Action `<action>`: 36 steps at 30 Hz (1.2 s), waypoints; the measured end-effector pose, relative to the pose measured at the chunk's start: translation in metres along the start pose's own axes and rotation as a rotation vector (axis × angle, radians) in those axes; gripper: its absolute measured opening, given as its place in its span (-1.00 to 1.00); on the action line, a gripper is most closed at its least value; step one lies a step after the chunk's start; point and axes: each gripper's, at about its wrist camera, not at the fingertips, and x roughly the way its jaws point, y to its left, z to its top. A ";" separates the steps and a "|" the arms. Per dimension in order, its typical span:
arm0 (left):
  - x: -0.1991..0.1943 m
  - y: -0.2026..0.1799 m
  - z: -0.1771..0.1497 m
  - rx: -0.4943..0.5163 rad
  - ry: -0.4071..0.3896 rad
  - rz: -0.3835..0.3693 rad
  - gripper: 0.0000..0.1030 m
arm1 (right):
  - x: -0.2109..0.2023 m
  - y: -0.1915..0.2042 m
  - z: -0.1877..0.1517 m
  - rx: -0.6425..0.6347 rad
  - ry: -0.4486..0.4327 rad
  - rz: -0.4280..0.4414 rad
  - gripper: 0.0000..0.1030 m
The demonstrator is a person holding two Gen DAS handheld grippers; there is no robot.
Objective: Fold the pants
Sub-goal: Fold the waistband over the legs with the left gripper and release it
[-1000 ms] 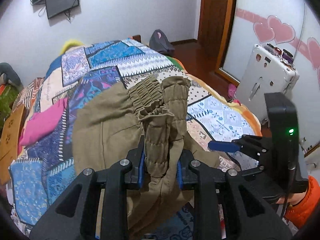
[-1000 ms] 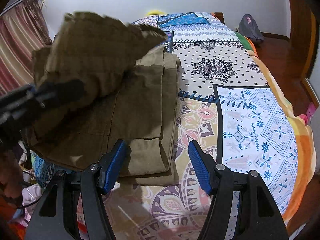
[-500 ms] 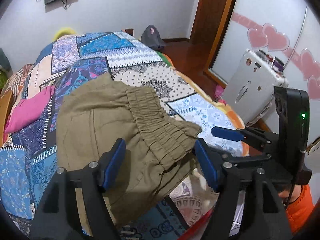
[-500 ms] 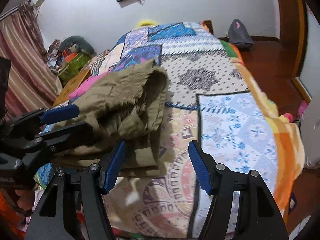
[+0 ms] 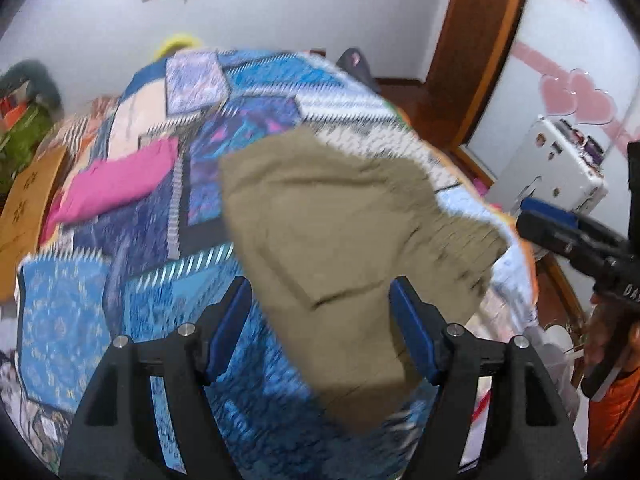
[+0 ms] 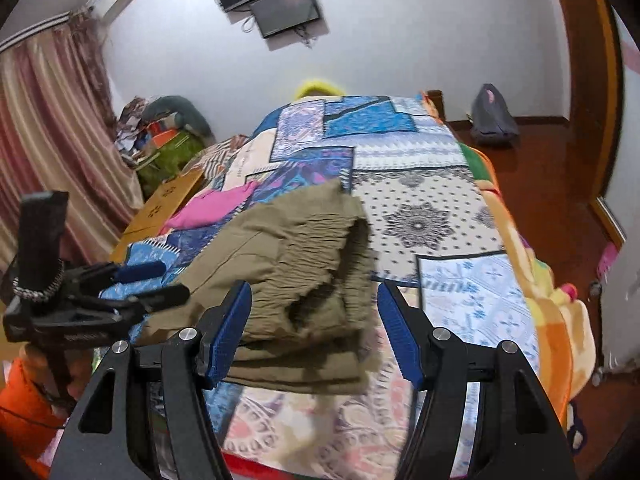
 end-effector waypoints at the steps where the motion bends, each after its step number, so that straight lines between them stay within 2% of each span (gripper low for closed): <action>1: 0.003 0.002 -0.004 -0.006 0.011 -0.004 0.38 | 0.005 0.001 -0.002 -0.004 0.012 -0.001 0.20; 6: 0.015 0.005 -0.026 -0.035 0.040 -0.033 0.41 | 0.041 -0.014 -0.022 0.027 0.119 -0.022 0.20; 9: 0.015 0.004 -0.034 -0.030 0.028 -0.044 0.42 | 0.040 -0.025 -0.030 0.067 0.129 -0.006 0.35; 13: 0.007 0.002 -0.036 0.023 0.004 -0.023 0.42 | 0.036 -0.022 -0.031 0.055 0.124 -0.023 0.36; 16: -0.004 0.009 -0.027 0.035 -0.015 0.014 0.42 | 0.031 -0.015 -0.029 0.028 0.109 -0.060 0.36; 20: -0.016 0.028 -0.002 0.046 -0.071 0.077 0.41 | 0.018 -0.011 -0.021 0.049 0.085 -0.055 0.36; 25: 0.001 0.057 0.036 0.034 -0.115 0.067 0.42 | 0.004 0.001 -0.018 0.046 0.042 -0.048 0.41; 27: 0.021 0.067 0.051 0.030 -0.098 0.066 0.42 | 0.003 0.004 -0.019 0.045 0.034 -0.053 0.41; 31: 0.064 0.082 0.071 -0.007 -0.014 0.035 0.41 | 0.012 0.006 -0.026 0.064 0.054 -0.064 0.41; 34: 0.097 0.091 0.080 -0.058 0.075 -0.029 0.40 | 0.025 0.003 -0.033 0.075 0.096 -0.076 0.41; 36: 0.112 0.093 0.081 -0.080 0.118 -0.083 0.30 | 0.030 -0.001 -0.037 0.099 0.107 -0.058 0.41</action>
